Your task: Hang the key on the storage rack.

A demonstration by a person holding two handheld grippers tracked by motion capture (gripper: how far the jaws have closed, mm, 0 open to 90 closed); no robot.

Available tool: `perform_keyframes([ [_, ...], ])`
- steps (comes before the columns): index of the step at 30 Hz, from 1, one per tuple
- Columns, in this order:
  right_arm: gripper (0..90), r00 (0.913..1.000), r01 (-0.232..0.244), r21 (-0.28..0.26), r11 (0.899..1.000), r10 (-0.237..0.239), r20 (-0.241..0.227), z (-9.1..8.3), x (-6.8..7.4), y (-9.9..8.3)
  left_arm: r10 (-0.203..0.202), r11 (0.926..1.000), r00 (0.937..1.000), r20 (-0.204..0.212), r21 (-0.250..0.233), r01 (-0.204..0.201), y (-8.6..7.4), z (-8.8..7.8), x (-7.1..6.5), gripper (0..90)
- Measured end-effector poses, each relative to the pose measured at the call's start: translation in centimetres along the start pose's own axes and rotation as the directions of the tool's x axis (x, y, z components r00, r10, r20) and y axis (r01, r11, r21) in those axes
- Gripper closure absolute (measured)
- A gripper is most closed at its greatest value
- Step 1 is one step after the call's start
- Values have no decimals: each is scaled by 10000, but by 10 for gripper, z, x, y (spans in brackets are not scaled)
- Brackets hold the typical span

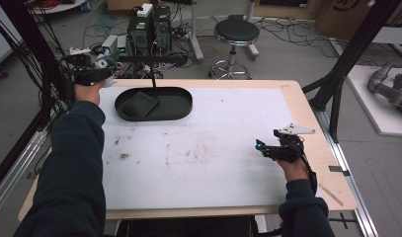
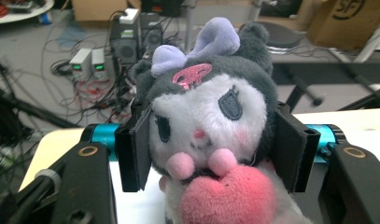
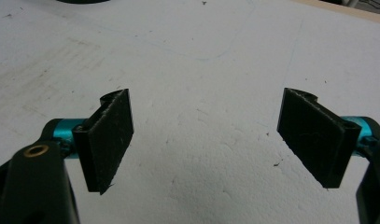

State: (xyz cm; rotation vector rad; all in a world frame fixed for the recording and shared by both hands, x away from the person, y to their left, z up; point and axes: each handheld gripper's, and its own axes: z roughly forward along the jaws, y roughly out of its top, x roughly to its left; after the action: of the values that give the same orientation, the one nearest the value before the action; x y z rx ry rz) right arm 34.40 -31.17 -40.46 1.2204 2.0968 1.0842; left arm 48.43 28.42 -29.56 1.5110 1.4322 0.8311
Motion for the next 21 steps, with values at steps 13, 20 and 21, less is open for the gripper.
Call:
perform_keyframes([
  [13,187,10000,68,70,10000,-68,-22,0,1,0,518,9941,9964,-665,987,-451,-35,20,-5,377],
  [20,187,10000,-33,-11,10000,33,-12,-2,0,-2,890,9880,9925,-843,1340,-772,-45,30,-11,340],
  [21,187,10000,-14,-22,10000,14,-5,-2,-1,-2,913,9842,9940,-605,1574,-808,-50,34,-11,320],
])
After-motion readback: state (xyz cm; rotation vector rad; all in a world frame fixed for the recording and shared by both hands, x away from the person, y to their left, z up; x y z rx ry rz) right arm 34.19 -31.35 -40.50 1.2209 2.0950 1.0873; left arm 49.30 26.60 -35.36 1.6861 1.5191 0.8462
